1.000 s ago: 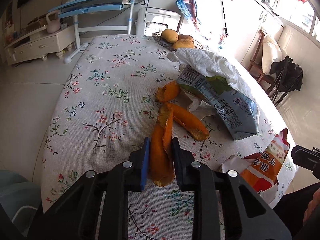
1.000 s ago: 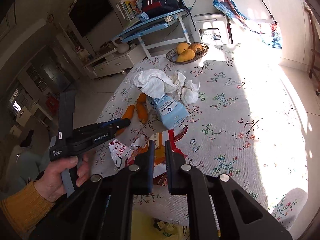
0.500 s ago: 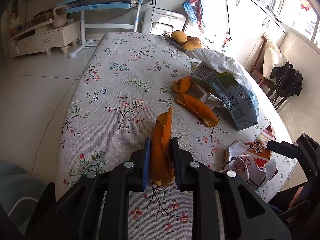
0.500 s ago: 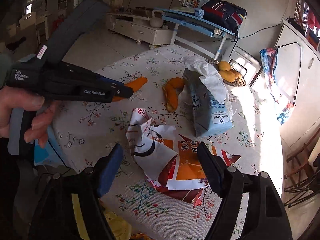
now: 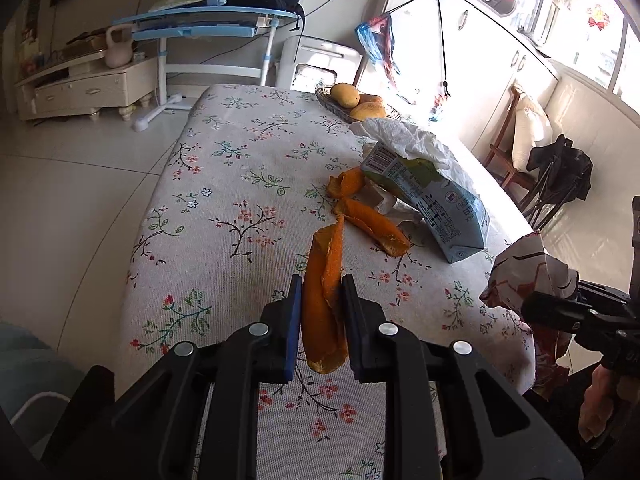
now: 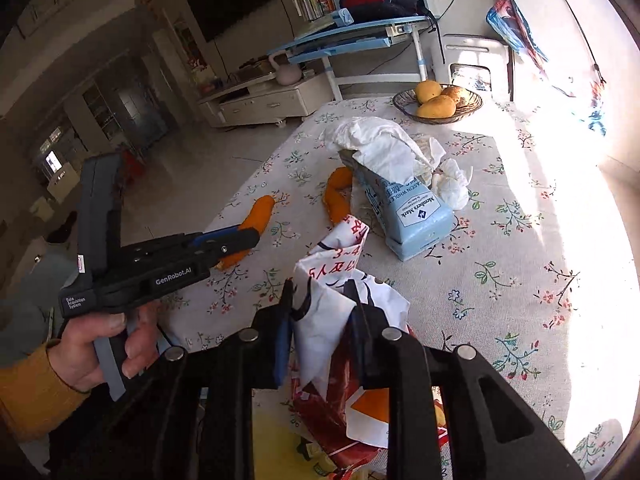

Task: Collect trash
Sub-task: 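Grasp the red snack bag with the right tool and carry it toward the basin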

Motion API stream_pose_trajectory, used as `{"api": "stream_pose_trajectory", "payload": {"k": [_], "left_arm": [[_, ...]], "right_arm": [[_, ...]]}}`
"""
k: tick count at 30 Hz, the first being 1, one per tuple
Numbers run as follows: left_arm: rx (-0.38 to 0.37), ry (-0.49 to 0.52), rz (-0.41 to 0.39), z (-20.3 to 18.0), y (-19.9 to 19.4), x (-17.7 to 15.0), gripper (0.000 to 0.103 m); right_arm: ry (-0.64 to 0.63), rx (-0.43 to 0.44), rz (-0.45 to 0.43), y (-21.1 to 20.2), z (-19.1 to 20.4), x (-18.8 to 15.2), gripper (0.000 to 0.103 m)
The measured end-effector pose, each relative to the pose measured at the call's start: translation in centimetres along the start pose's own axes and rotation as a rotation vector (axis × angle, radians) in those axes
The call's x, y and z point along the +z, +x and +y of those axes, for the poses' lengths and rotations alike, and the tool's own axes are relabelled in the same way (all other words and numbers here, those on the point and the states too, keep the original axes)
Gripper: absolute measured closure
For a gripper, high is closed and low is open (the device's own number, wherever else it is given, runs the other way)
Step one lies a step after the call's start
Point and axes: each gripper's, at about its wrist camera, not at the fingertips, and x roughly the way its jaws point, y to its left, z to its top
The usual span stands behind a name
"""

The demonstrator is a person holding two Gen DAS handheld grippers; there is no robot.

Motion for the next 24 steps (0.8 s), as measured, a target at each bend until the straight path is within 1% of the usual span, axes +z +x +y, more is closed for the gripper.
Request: {"api": "stream_pose_trajectory", "payload": {"k": [3,6,9,11,15,19,24], "left_arm": [[-0.015,-0.005,-0.019,0.0,-0.9,-0.3,0.084],[-0.018,-0.011,-0.029,0.2,-1.6,-0.8,0.084],[-0.022,-0.019,-0.034,0.5,-2.3,-1.4,0.084],[-0.023,-0.024,-0.037,0.6,-2.8,-1.8,0.084],[-0.028,-0.030,-0.040,0.7,-3.8,-2.8,0.084],[-0.037,-0.028,-0.041,0.6,-4.8,-3.7,0.084],[-0.047,-0.014,-0.041,0.2,-6.1,-5.0,0.084]], "right_arm": [[0.070,0.091,-0.027,-1.0,-0.2,-0.1,0.078],[0.103,0.181,-0.038,-1.6,0.9,-0.6,0.078],[0.094,0.238,-0.010,-1.8,2.4,-1.5,0.078],[0.097,0.272,0.027,-1.4,3.4,-2.6,0.078],[0.079,0.292,0.135,0.2,5.8,-5.8,0.078],[0.030,0.261,0.243,1.9,8.0,-8.5,0.078],[0.009,0.204,0.315,2.9,8.7,-9.9,0.078]]}}
